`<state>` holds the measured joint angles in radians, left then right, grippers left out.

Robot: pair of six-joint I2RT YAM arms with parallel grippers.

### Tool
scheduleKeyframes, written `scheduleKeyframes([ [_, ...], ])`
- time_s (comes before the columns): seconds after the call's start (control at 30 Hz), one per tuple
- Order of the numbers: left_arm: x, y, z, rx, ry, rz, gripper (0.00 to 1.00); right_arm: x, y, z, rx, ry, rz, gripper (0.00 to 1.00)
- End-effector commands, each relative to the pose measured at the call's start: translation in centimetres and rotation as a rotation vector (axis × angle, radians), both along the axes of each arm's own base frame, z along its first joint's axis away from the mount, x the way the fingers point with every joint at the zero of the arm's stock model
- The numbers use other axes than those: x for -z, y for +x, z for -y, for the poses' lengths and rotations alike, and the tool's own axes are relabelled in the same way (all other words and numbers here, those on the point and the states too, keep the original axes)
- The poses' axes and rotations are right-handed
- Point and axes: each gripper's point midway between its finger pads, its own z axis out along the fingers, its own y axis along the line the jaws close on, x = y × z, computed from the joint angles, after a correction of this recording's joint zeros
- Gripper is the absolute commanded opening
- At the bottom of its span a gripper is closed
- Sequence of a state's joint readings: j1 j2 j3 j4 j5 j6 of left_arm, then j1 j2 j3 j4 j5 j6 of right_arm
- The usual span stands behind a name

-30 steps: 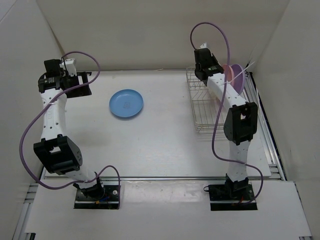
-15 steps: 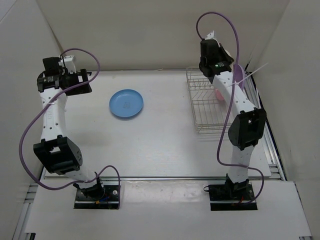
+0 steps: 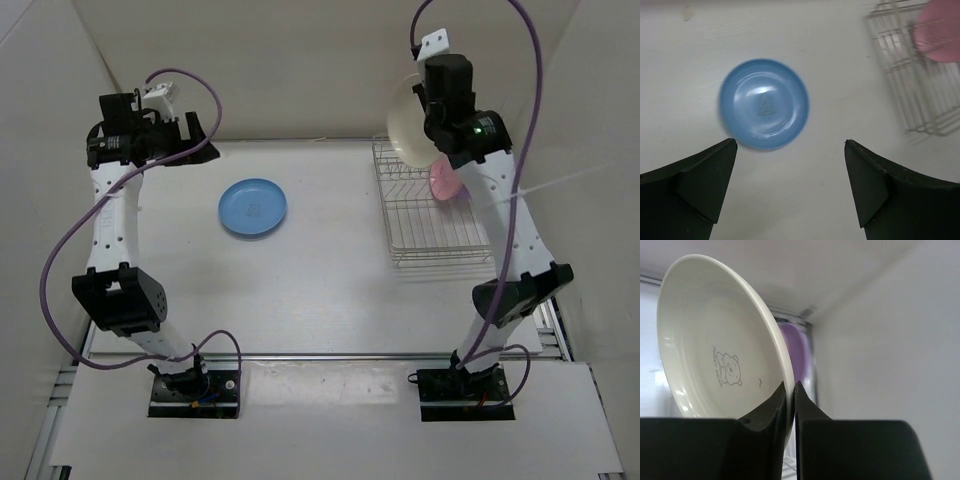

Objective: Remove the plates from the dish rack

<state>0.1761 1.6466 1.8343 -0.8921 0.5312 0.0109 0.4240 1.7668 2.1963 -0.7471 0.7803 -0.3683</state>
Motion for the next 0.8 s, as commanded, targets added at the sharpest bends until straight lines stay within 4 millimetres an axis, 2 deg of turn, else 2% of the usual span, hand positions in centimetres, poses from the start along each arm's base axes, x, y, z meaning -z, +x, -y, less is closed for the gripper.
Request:
scheduleKeyframes([
  [0.0, -4.4, -0.7, 7.1, 0.308, -0.149, 0.112, 1.0, -2.0, -3.8, -5.6, -0.356, 0.24, -0.044, 0.0],
  [0.13, -6.4, -2.4, 13.3, 0.511, -0.165, 0.162, 1.0, -1.3, -6.1, -9.6, -0.621, 0.3, -0.114, 0.0],
  [0.2, -6.9, -2.8, 16.0, 0.588, -0.188, 0.172, 1.0, -1.0, -6.1, -10.1, -0.651, 0.301, -0.121, 0.0],
  [0.27, -8.6, -3.2, 17.5, 0.629, -0.195, 0.214, 1.0, -1.0, -6.2, -10.5, -0.682, 0.302, -0.126, 0.0],
  [0.3, -8.6, -3.6, 18.7, 0.662, -0.212, 0.204, 1.0, -1.0, -6.4, -11.0, -0.712, 0.303, -0.13, 0.0],
  [0.53, -8.5, -4.7, 23.3, 0.798, -0.235, 0.208, 1.0, -0.5, -7.5, -13.3, -0.878, 0.351, -0.179, 0.0],
  [0.67, -7.7, -4.4, 24.5, 0.815, -0.235, 0.192, 1.0, -1.2, -7.9, -14.0, -0.955, 0.371, -0.168, 0.0],
  [0.77, -8.0, -5.0, 26.0, 0.842, -0.227, 0.2, 1.0, -1.2, -7.8, -14.5, -0.984, 0.372, -0.168, 0.0],
])
